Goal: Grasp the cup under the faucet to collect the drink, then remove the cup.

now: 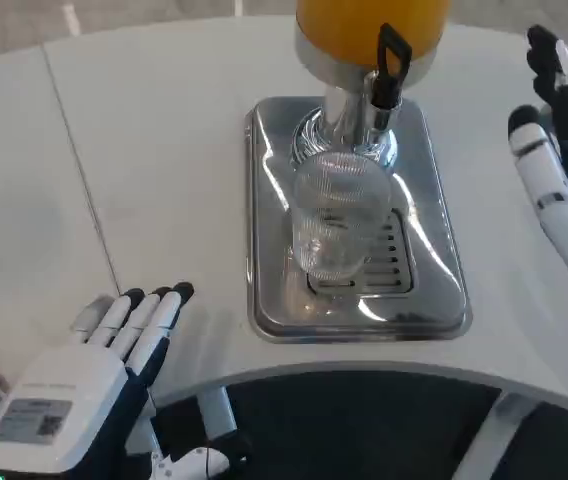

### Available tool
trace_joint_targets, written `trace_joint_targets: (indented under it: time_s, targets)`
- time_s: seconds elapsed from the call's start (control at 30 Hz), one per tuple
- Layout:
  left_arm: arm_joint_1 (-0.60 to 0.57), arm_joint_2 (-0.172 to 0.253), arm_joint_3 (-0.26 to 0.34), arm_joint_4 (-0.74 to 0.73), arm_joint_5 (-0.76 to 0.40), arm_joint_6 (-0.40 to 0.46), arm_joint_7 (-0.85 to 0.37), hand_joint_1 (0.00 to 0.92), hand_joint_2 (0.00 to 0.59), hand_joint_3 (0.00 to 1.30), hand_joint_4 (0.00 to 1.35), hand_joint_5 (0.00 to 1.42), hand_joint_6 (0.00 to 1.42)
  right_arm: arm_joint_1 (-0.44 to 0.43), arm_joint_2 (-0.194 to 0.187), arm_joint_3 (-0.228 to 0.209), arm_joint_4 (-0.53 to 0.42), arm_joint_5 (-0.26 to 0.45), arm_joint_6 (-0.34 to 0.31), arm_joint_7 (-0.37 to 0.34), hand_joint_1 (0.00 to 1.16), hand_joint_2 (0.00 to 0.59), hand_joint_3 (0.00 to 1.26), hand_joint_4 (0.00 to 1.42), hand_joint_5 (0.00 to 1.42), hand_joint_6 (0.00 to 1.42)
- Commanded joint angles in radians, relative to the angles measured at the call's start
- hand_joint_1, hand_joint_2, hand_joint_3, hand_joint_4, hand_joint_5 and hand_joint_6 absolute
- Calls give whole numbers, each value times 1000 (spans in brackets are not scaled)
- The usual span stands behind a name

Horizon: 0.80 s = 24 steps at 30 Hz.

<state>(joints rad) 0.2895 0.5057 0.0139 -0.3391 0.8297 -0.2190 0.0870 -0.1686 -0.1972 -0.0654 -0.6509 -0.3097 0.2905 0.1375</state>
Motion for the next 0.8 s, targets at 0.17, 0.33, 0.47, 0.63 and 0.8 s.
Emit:
trace_joint_targets:
  time_s: [0.17,0.33,0.47,0.63,0.8]
  targets:
    - [-1,-3,-11,12,-8,8,-14,0,129,0,0,0,0,-87,-5,26,46,5,21,-2,0,586,0,0,0,0]
    - [-1,-3,-10,14,-8,9,-13,0,130,0,0,0,0,-144,5,63,72,2,33,-4,0,586,0,0,0,0]
    - [1,-4,-8,13,-10,10,-11,0,130,0,0,0,0,-193,13,94,97,2,40,-5,0,586,0,0,0,0]
    - [4,-4,-3,11,-13,12,-10,0,130,0,0,0,0,-226,20,114,132,8,36,-5,0,586,0,0,0,0]
    - [9,-2,5,10,-18,11,-6,0,130,0,0,0,0,-250,32,136,172,17,21,-2,0,586,0,0,0,0]
